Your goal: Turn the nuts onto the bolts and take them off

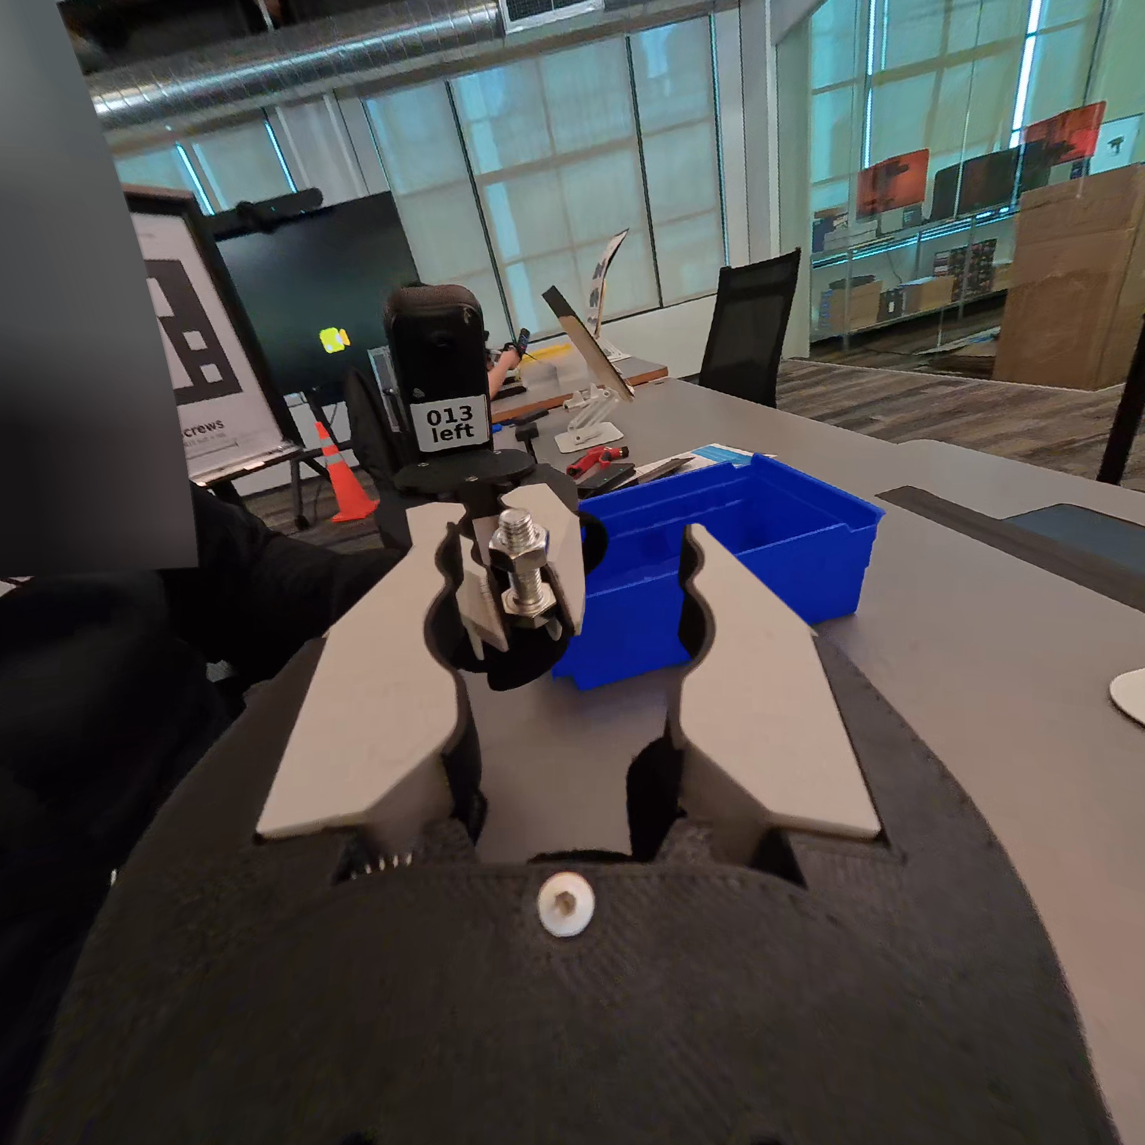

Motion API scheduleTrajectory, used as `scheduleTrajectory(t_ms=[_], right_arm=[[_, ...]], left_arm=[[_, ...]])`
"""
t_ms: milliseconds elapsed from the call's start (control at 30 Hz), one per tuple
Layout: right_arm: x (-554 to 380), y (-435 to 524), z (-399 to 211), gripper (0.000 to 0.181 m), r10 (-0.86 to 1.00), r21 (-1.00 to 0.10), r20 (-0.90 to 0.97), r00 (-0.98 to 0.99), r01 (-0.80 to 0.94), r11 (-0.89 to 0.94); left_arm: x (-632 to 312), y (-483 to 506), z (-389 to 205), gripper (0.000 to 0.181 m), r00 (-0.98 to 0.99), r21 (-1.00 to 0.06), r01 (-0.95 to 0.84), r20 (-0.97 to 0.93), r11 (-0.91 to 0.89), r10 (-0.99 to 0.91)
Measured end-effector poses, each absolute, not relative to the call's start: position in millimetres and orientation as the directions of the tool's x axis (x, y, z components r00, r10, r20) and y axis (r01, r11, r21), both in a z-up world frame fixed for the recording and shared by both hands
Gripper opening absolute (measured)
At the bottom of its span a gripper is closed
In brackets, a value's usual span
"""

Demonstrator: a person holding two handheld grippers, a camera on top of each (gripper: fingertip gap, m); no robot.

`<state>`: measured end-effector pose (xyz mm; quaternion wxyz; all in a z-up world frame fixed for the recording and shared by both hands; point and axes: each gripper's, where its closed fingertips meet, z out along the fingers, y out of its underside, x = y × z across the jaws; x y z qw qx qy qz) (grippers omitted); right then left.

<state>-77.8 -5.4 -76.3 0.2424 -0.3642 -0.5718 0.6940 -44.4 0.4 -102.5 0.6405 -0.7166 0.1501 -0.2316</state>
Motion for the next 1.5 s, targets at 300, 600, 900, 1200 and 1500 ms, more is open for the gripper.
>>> scheduleTrajectory(t_ms=[300, 600, 900, 1200, 1500], right_arm=[[-83.3, -7.6, -75.9, 0.072, 0.779, -0.977, -0.205, -0.592, 0.077, -0.199], [-73.6, 23.7, -63.0, 0.082, 0.792, -0.961, -0.25, -0.556, 0.046, -0.271], [-87.5, -5.0, -56.5, 0.09, 0.746, -0.955, -0.262, -0.612, 0.056, -0.29], [-78.6, 9.8, -52.5, 0.093, 0.743, -0.948, -0.279, -0.609, 0.052, -0.314], [-88.3, 14.9, -49.6, 0.08, 0.765, -0.948, -0.278, -0.581, 0.037, -0.316]], left_arm=[[-38.6, -4.5, -93.6, 0.016, 0.818, -0.986, 0.13, 0.165, -0.102, -0.551], [-53.2, -8.0, -78.7, 0.016, 0.833, -0.987, 0.148, 0.155, -0.057, -0.531], [-40.1, -12.5, -75.0, 0.016, 0.813, -0.989, 0.139, 0.14, -0.044, -0.565], [-47.0, -13.9, -67.3, 0.015, 0.807, -0.986, 0.165, 0.15, -0.026, -0.571], [-51.2, -18.2, -60.8, 0.016, 0.806, -0.987, 0.163, 0.141, -0.013, -0.574]])
